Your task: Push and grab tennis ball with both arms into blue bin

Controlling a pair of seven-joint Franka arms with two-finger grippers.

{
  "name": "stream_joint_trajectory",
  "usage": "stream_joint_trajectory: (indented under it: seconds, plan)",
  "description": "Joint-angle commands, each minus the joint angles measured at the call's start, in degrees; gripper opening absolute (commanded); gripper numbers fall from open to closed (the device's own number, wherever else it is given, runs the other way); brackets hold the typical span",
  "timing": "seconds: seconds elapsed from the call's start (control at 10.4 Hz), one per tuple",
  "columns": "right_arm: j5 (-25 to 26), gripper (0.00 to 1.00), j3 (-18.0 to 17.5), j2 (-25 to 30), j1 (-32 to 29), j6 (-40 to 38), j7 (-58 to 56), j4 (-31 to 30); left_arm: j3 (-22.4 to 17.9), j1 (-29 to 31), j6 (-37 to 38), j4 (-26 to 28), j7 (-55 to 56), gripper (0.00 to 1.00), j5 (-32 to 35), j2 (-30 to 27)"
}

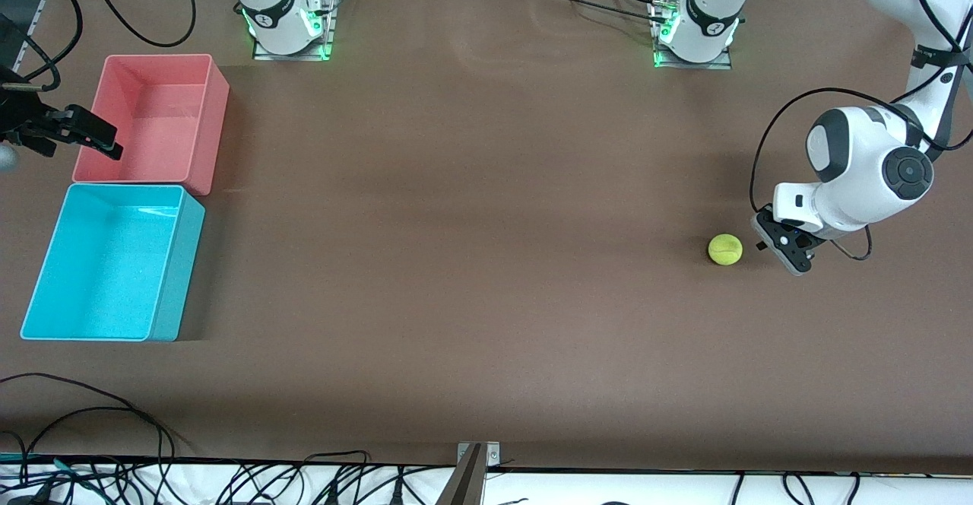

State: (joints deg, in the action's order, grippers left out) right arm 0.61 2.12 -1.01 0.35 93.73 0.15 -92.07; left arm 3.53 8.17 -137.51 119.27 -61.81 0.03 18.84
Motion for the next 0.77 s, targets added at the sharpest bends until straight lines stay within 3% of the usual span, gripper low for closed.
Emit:
stream_joint_trajectory:
  seconds: [0.0, 0.67]
  plan:
    - [-1.0, 1.0, -0.1, -0.4, 0.1, -0.9, 0.5, 1.2, -0.9, 1.1, -4.2, -0.4, -12.5, 0.0, 0.5, 1.9]
    - [-0.9, 1.0, 0.1, -0.4, -0.1, -0.9, -4.1, 1.2, -0.9, 1.1, -8.3, 0.3, -28.9, 0.0, 0.5, 6.3]
